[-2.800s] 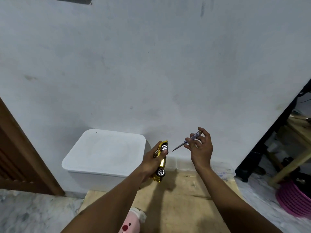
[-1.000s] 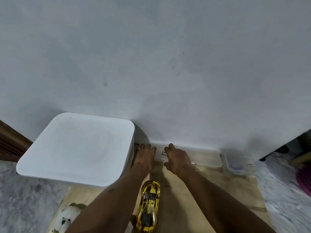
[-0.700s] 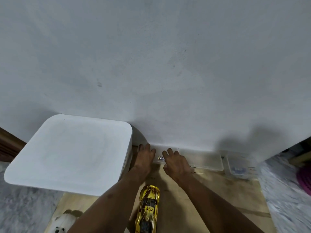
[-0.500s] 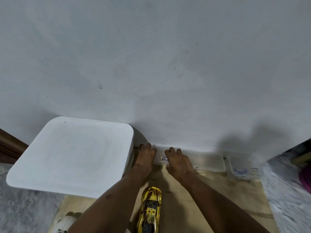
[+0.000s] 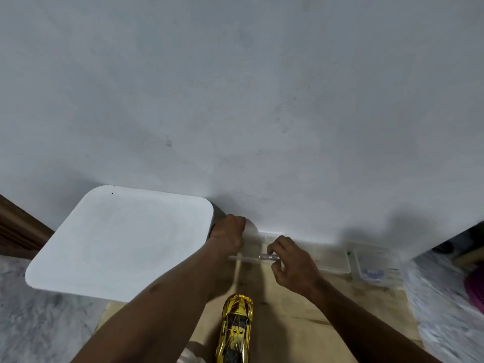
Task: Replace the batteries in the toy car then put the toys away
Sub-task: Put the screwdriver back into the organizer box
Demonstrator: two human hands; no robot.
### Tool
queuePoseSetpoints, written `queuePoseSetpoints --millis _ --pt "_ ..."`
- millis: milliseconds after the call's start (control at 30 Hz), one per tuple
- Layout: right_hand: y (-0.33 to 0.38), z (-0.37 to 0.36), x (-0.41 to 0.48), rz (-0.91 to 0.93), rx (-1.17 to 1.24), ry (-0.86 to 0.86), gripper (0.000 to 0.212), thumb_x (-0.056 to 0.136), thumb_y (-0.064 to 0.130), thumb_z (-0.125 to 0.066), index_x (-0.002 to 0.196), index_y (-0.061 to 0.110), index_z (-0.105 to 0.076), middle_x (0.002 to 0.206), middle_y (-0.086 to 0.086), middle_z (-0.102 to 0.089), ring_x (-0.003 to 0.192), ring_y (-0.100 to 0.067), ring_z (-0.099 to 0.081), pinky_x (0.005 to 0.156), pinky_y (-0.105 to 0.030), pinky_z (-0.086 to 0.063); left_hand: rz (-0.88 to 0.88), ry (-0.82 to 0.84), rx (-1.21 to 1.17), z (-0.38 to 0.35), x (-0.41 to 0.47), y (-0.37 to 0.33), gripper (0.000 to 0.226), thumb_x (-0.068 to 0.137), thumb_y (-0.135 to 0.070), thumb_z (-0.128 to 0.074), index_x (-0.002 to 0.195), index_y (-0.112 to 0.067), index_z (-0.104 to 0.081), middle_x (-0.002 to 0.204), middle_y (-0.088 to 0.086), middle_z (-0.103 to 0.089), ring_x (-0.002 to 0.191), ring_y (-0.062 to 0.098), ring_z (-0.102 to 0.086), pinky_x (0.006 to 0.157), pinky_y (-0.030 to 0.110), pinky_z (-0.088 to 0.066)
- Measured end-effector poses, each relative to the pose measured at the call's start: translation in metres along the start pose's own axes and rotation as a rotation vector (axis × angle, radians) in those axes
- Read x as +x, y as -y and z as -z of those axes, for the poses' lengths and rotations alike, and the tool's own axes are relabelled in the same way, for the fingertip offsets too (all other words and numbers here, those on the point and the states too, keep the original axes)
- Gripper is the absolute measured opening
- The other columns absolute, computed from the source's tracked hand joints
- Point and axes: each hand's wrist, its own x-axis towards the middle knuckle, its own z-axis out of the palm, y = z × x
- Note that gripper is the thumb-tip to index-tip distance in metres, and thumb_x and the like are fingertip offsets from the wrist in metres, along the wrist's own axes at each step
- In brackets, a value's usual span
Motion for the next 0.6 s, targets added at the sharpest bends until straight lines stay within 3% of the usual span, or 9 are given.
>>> queuePoseSetpoints --millis 100,200,300,433,600 --pt "0.005 -0.008 0.006 0.086 -0.013 0.086 0.036 0.081 0.013 -0.064 0.115 0.024 -0.067 0.106 0.006 -0.063 0.095 -0.012 -0.059 0.07 -0.024 -0.054 -0.008 -0.028 -0.056 0.008 0.006 0.0 0.039 0.085 -0.003 -0.06 0.122 -0.011 -0.063 0.123 0.012 -0.063 0.108 0.031 -0.064 0.088 0.034 -0.056" --pt "0.022 -0.018 0.027 0.032 0.008 0.188 0.037 0.089 0.006 -0.06 0.123 0.018 -0.066 0.116 -0.003 -0.066 0.102 -0.021 -0.062 0.08 -0.033 -0.055 0.005 -0.029 -0.092 0.008 0.01 -0.001 0.041 0.087 -0.004 -0.058 0.127 -0.011 -0.061 0.129 0.012 -0.059 0.112 0.03 -0.061 0.091 0.034 -0.054" --pt "0.037 -0.027 0.051 -0.124 0.019 0.282 0.034 0.089 0.001 -0.059 0.121 0.012 -0.066 0.112 -0.012 -0.068 0.097 -0.029 -0.065 0.081 -0.034 -0.053 0.012 -0.024 -0.089 0.007 0.011 -0.001 0.04 0.088 -0.007 -0.059 0.128 -0.011 -0.059 0.129 0.012 -0.057 0.114 0.029 -0.06 0.092 0.033 -0.053" --pt "0.034 -0.041 0.071 -0.38 0.063 0.318 0.024 0.096 0.008 -0.05 0.117 0.005 -0.061 0.117 -0.018 -0.064 0.108 -0.036 -0.062 0.086 -0.034 -0.048 0.011 -0.042 -0.077 0.001 0.013 0.0 0.032 0.093 -0.012 -0.056 0.125 -0.011 -0.061 0.127 0.01 -0.061 0.115 0.027 -0.06 0.095 0.034 -0.051" --pt "0.031 -0.037 0.061 -0.305 0.08 0.286 0.025 0.093 0.009 -0.054 0.116 0.011 -0.064 0.113 -0.013 -0.066 0.105 -0.032 -0.063 0.081 -0.031 -0.046 0.031 -0.026 -0.12 -0.006 0.011 0.001 0.028 0.089 -0.016 -0.064 0.117 -0.013 -0.065 0.119 0.008 -0.065 0.11 0.027 -0.063 0.092 0.034 -0.053"
